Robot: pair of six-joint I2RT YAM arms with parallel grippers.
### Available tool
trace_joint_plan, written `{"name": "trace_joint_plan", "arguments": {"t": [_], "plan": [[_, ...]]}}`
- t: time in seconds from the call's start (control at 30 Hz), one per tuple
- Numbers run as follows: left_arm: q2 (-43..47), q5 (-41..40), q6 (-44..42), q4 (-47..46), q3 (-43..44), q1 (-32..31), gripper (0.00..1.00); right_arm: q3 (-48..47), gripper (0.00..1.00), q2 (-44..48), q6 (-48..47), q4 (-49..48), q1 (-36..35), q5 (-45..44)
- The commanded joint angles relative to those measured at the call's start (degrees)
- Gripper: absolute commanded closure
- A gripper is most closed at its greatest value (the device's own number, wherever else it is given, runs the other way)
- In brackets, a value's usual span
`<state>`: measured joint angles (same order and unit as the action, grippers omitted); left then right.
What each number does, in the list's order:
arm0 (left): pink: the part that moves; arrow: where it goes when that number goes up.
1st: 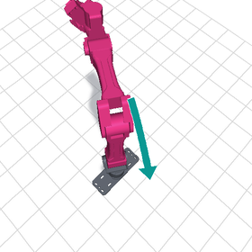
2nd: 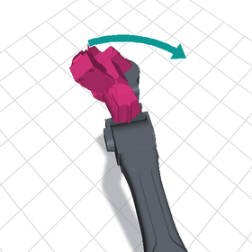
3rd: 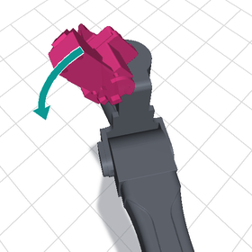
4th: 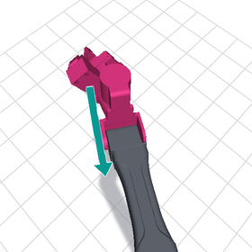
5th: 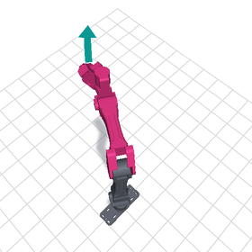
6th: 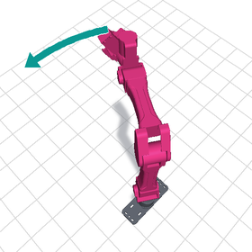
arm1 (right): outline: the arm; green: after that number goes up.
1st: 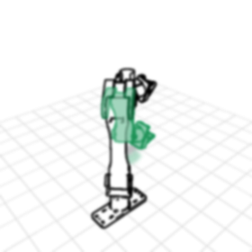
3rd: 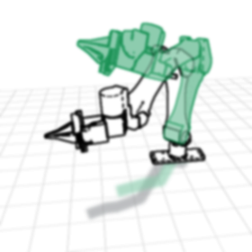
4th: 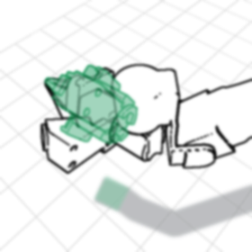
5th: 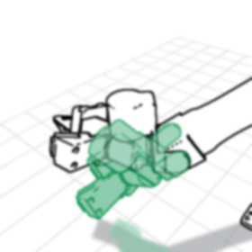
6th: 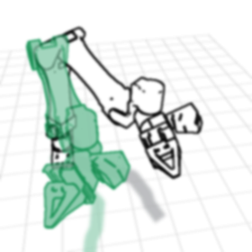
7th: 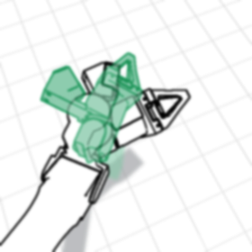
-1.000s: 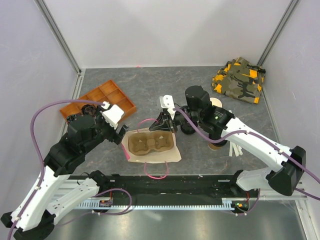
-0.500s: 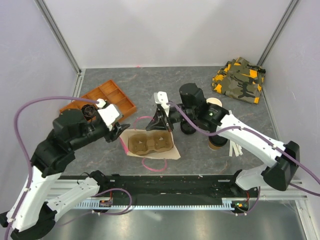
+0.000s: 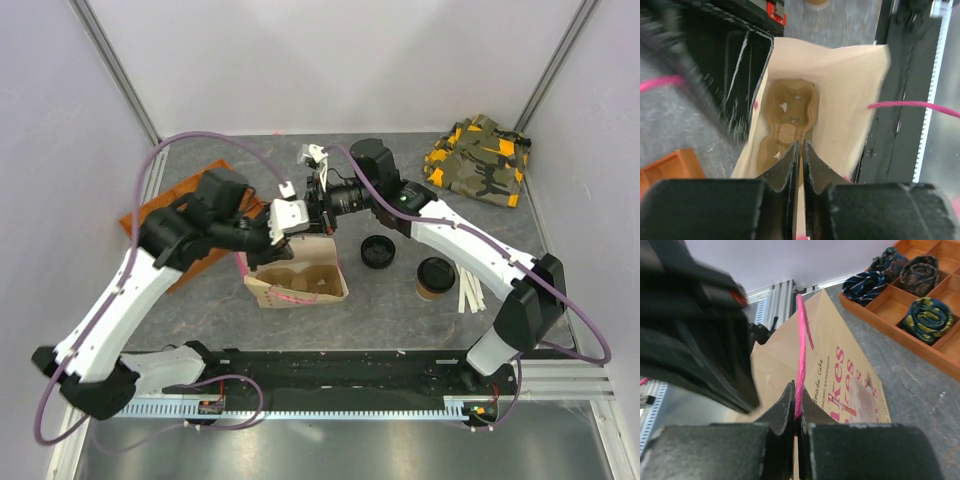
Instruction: Pack the takeout coffee
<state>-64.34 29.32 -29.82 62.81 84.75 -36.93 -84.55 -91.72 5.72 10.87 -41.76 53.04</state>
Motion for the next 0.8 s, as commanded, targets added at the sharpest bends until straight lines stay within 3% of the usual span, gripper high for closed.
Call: {"name": "trace_joint_plan", "arguments": {"t": [0.0, 0.13, 0.33, 0.47, 0.77], "plan": [[-2.45, -2.41, -6.82, 0.56, -0.28, -3.93, 0.90, -3.25, 1.00, -1.35, 4.92, -3.58, -0.08, 4.96], [-4.66, -3.39, -9.19, 0.48, -3.18, -5.34, 0.92, -3.60, 1.00, -2.49, 5.88, -4.28, 0.19, 5.50], [-2.29, -6.47, -12.45, -1.72, -12.14, -8.77, 0.94, -4.39, 1.00, -5.57, 14.93, -9.02, 2.82, 8.22], [-2.02, -6.21, -13.59, -2.77, -17.41, -8.86, 0.95, -4.30, 1.00, -6.10, 16.61, -12.28, 3.44, 10.15], [-2.81, -3.48, -17.27, -5.94, -19.71, -5.18, 0.97, -3.78, 1.00, -6.45, 15.11, -12.19, 3.44, 14.37]]}}
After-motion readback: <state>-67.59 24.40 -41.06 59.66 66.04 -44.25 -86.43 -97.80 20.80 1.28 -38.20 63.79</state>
